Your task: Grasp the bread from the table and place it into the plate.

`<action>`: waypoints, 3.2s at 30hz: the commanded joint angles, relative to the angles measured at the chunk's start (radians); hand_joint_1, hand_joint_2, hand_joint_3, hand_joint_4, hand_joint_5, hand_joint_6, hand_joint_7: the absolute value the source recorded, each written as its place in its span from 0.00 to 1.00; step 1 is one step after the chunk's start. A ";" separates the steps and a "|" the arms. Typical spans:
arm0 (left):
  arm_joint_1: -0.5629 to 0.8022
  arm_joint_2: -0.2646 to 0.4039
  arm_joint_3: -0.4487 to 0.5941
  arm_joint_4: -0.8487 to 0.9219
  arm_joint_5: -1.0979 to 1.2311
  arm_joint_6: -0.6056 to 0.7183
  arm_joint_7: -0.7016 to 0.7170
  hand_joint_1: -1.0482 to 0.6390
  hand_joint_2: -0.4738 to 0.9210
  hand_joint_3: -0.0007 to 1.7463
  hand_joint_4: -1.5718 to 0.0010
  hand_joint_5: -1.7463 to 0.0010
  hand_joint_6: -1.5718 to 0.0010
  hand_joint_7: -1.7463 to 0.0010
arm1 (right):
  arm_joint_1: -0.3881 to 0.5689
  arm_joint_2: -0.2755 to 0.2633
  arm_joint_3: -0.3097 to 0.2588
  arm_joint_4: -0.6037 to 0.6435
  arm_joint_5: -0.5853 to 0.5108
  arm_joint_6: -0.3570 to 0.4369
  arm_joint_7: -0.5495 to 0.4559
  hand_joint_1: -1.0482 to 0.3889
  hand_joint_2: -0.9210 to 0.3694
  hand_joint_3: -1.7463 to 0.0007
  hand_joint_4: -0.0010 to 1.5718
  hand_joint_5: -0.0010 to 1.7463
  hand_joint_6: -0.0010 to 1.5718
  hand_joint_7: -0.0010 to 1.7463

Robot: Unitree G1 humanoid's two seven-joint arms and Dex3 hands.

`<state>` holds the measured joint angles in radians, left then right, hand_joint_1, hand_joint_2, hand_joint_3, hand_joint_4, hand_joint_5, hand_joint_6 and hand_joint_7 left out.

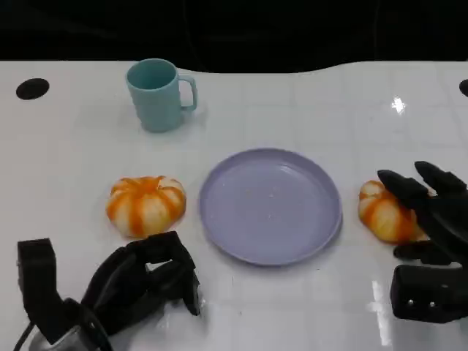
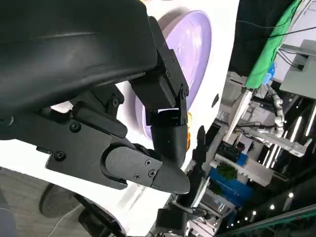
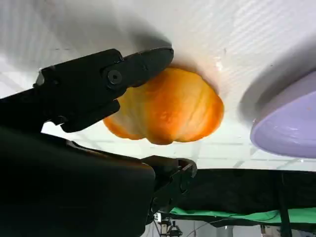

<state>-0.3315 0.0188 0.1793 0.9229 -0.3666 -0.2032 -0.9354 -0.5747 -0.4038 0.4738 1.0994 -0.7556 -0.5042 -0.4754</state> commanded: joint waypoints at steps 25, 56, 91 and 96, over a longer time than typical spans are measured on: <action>0.012 0.014 -0.001 0.011 0.018 0.000 0.018 0.19 0.97 0.00 0.39 0.18 0.39 0.42 | -0.038 0.012 -0.016 0.102 0.085 -0.097 0.083 0.44 0.04 1.00 0.00 0.98 0.00 0.51; 0.019 0.015 -0.007 -0.002 0.019 0.001 0.025 0.19 0.97 0.00 0.38 0.19 0.38 0.42 | -0.036 0.030 0.046 0.157 -0.005 -0.173 -0.307 0.60 0.47 0.16 1.00 1.00 0.77 1.00; 0.029 0.011 -0.004 -0.013 0.011 0.009 0.026 0.20 0.97 0.00 0.38 0.18 0.39 0.41 | -0.090 0.096 -0.038 0.091 0.072 -0.365 -0.270 0.57 0.45 0.15 1.00 1.00 0.66 1.00; 0.028 0.010 -0.005 -0.013 0.012 0.014 0.027 0.20 0.97 0.00 0.38 0.18 0.39 0.41 | -0.120 0.122 -0.043 0.090 0.079 -0.363 -0.252 0.57 0.47 0.14 1.00 1.00 0.64 1.00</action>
<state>-0.3245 0.0177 0.1717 0.9036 -0.3643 -0.2029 -0.9231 -0.6656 -0.2875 0.4452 1.1941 -0.6971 -0.8668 -0.7410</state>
